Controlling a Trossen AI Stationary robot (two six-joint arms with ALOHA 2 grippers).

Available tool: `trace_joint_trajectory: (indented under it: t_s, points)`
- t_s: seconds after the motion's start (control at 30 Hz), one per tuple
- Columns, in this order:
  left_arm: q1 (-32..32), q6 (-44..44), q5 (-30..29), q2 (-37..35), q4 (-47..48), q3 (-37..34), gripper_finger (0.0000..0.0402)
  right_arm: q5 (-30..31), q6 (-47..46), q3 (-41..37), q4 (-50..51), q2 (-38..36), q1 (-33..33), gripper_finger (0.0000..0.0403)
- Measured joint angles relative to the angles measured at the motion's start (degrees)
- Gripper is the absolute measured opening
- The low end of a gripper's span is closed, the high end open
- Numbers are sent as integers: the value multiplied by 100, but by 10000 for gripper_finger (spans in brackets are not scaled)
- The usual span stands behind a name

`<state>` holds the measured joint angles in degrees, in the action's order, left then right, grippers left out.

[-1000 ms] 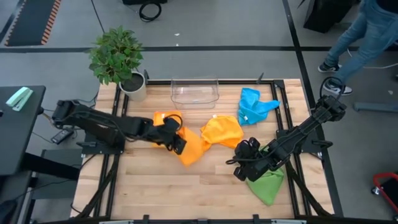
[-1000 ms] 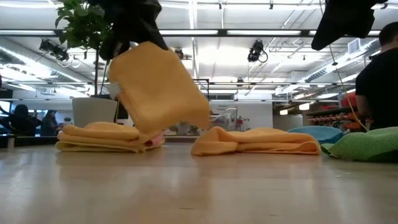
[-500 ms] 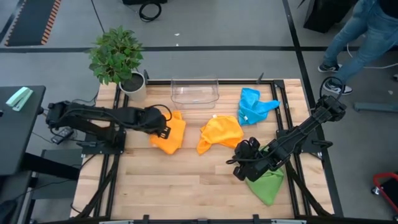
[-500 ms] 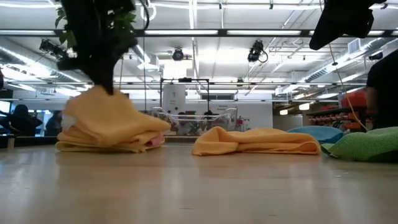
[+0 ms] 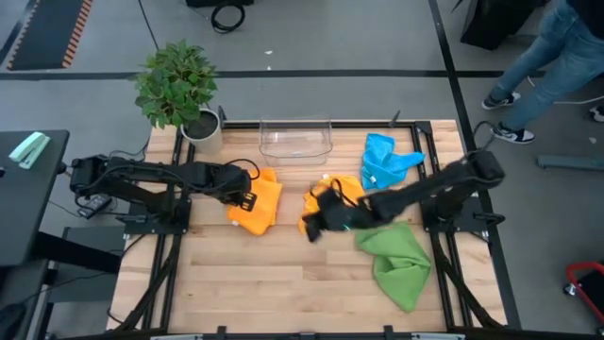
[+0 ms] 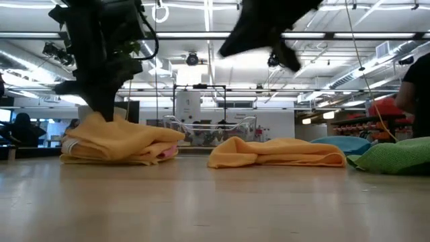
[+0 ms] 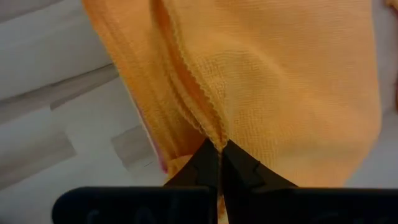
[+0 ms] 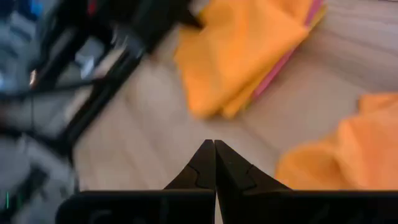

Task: Fold microfiber towels
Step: Stack the bottom folded orange microfiber cloth on top of the folded orange microfiber cloth

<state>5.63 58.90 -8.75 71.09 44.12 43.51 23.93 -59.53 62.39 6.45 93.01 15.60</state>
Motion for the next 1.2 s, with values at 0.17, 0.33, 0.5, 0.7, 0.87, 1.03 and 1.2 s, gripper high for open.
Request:
trace_joint_trajectory:
  t_s: [0.17,0.33,0.5,0.7,0.87,1.03,1.2]
  points:
    - [4,-569,34,0,-54,0,12,-726,-506,-2,-1509,765,-988,67]
    - [32,-814,32,0,-58,0,17,-1497,-1102,0,-2395,1331,-1633,161]
    - [34,-854,-57,0,-137,0,12,-1949,-1234,-2,-2353,1609,-1933,216]
    - [39,-556,-132,0,-379,4,19,-2119,-1252,26,-2530,1877,-2144,223]
    - [65,-401,-153,11,-389,4,14,-2475,-1144,421,-2503,2322,-2309,219]
    - [63,-244,-151,11,-370,4,13,-2698,-909,845,-2428,2577,-2359,217]
    - [63,-125,-151,11,-365,4,26,-2421,-441,896,-1630,2330,-2350,190]
